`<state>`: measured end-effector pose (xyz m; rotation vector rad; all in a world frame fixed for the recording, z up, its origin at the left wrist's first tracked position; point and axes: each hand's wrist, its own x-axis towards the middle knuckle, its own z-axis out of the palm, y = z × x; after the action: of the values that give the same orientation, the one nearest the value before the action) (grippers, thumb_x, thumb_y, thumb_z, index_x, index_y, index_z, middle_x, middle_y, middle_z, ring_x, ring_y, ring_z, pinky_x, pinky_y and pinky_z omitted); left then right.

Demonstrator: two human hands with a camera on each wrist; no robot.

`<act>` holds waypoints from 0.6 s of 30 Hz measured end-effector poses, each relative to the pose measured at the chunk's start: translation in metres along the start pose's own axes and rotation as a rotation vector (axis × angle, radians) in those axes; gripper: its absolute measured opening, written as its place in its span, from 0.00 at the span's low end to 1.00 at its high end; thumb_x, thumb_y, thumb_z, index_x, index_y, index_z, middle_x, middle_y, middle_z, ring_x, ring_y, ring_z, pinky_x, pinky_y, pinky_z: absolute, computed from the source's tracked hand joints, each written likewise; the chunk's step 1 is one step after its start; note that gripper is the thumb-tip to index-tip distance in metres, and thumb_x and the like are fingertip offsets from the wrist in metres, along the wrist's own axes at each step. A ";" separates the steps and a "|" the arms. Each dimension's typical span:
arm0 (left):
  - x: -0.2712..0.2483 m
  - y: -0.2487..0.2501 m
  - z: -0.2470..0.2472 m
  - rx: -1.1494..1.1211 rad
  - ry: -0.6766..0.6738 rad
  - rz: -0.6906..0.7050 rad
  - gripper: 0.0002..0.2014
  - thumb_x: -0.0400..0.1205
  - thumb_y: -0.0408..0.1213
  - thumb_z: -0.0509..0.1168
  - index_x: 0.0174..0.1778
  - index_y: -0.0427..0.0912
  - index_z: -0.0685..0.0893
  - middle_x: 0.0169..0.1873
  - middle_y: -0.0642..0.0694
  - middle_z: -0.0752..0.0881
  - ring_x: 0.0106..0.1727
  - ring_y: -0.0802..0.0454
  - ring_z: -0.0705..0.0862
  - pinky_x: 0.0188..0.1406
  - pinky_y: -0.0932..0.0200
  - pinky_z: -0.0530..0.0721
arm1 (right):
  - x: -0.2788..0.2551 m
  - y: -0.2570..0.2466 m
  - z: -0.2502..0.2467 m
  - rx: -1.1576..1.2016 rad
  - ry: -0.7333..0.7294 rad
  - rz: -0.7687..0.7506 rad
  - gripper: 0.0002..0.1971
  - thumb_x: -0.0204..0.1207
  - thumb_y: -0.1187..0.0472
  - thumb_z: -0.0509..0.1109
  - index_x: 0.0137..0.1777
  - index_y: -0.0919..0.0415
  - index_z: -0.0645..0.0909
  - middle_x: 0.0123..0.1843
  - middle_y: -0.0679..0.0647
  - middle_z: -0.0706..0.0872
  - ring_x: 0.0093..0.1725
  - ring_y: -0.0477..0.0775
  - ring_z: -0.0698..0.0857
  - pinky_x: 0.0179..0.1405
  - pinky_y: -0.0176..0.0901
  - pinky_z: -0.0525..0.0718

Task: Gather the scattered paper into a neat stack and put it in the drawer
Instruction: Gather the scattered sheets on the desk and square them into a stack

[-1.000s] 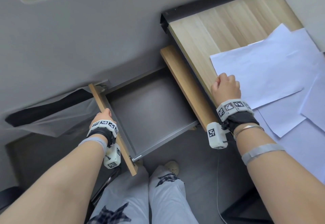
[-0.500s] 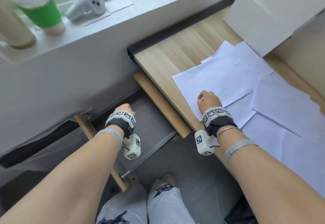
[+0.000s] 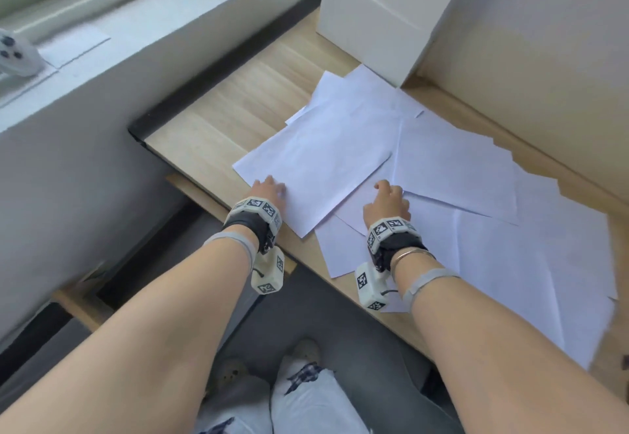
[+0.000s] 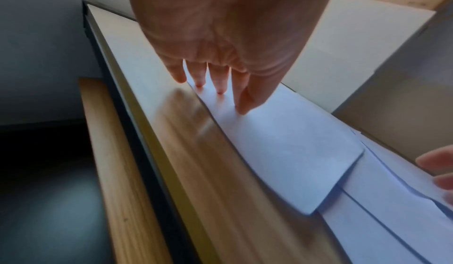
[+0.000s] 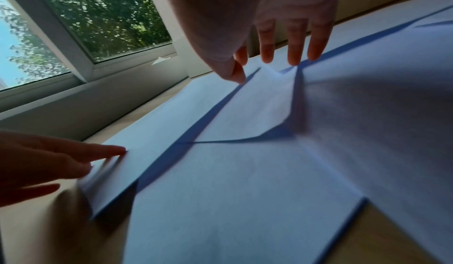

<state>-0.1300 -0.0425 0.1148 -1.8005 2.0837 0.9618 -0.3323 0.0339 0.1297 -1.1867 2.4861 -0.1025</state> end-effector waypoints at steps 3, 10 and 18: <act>0.003 0.012 0.012 0.095 -0.010 0.045 0.20 0.85 0.38 0.46 0.73 0.44 0.70 0.75 0.42 0.66 0.76 0.38 0.65 0.70 0.47 0.70 | 0.000 0.017 0.002 0.112 0.007 0.077 0.26 0.76 0.68 0.59 0.75 0.53 0.66 0.75 0.58 0.67 0.65 0.67 0.76 0.63 0.55 0.78; 0.005 0.046 0.008 0.200 -0.106 -0.001 0.19 0.83 0.34 0.49 0.65 0.42 0.79 0.68 0.43 0.79 0.67 0.41 0.78 0.64 0.54 0.75 | 0.010 0.034 -0.004 0.272 -0.044 0.157 0.25 0.78 0.64 0.59 0.76 0.53 0.65 0.73 0.60 0.69 0.62 0.67 0.81 0.60 0.51 0.78; 0.004 0.058 0.000 0.145 -0.084 -0.040 0.14 0.80 0.32 0.55 0.53 0.43 0.85 0.50 0.42 0.81 0.46 0.45 0.75 0.52 0.55 0.78 | 0.023 0.039 -0.014 0.505 -0.097 0.209 0.27 0.77 0.65 0.66 0.75 0.56 0.62 0.73 0.63 0.66 0.59 0.66 0.83 0.55 0.49 0.80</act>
<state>-0.1860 -0.0434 0.1317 -1.6931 2.0044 0.8376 -0.3795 0.0401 0.1266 -0.7021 2.2862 -0.5632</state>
